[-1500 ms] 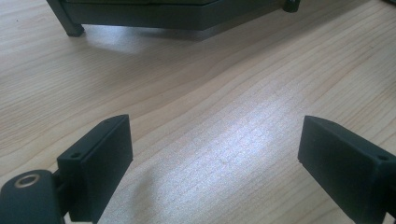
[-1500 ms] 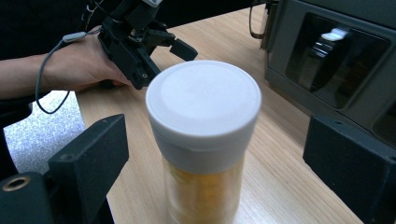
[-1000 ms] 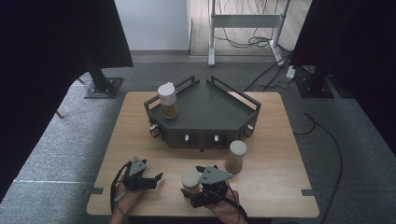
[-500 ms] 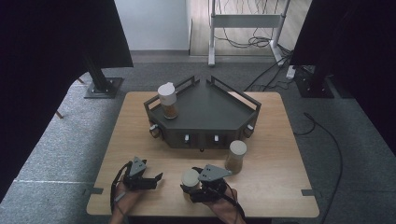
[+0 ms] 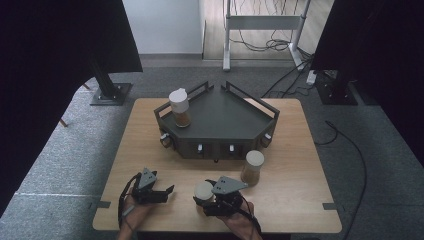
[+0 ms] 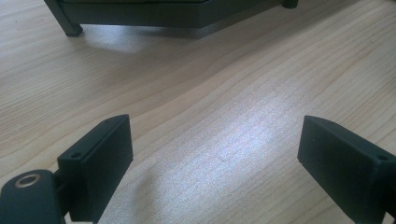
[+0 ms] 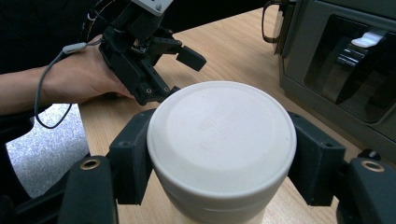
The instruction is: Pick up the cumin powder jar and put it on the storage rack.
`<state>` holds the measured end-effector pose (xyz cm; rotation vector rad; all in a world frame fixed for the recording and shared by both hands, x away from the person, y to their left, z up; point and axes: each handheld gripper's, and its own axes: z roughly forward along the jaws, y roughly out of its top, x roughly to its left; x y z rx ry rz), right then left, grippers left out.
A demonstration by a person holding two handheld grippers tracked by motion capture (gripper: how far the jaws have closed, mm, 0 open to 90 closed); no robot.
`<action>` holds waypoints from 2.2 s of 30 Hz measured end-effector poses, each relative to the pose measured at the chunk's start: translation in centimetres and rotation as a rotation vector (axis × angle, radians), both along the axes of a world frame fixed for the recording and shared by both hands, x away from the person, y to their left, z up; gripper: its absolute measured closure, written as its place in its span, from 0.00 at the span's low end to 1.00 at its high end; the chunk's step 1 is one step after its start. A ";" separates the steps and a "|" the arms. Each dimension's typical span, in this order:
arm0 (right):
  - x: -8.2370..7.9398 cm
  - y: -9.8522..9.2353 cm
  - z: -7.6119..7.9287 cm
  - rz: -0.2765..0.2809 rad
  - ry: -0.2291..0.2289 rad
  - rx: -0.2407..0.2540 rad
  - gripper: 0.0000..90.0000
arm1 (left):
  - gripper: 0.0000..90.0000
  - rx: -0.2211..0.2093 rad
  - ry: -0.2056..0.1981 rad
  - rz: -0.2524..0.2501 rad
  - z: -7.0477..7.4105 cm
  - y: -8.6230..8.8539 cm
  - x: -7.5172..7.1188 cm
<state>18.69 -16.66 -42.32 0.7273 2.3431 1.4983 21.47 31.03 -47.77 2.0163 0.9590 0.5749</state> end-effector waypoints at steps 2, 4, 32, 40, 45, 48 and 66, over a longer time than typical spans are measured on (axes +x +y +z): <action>-0.1 0.0 0.0 -0.001 -0.002 0.000 0.36 | 0.11 0.000 0.000 0.000 0.0 0.0 0.0; -0.2 0.0 0.1 -0.003 -0.004 -0.004 0.36 | 0.11 0.000 0.000 0.000 0.0 0.0 0.0; 0.8 -0.3 4.4 -0.050 -0.024 0.012 0.36 | 0.11 -0.002 -0.002 0.000 0.0 0.0 0.0; 2.0 -0.2 6.3 -0.064 -0.014 -0.003 0.37 | 0.11 0.003 -0.004 -0.002 0.0 0.0 -0.1; 2.9 -0.4 7.3 -0.064 -0.009 0.013 0.37 | 0.11 -0.008 -0.002 0.004 -0.1 0.1 -0.1; 3.3 -0.5 8.1 -0.071 -0.013 0.019 0.37 | 0.11 -0.021 0.001 0.005 -0.1 0.4 -0.1; 6.0 -0.8 12.5 -0.118 -0.037 0.038 0.37 | 0.11 -0.024 0.001 0.000 -0.1 0.5 0.0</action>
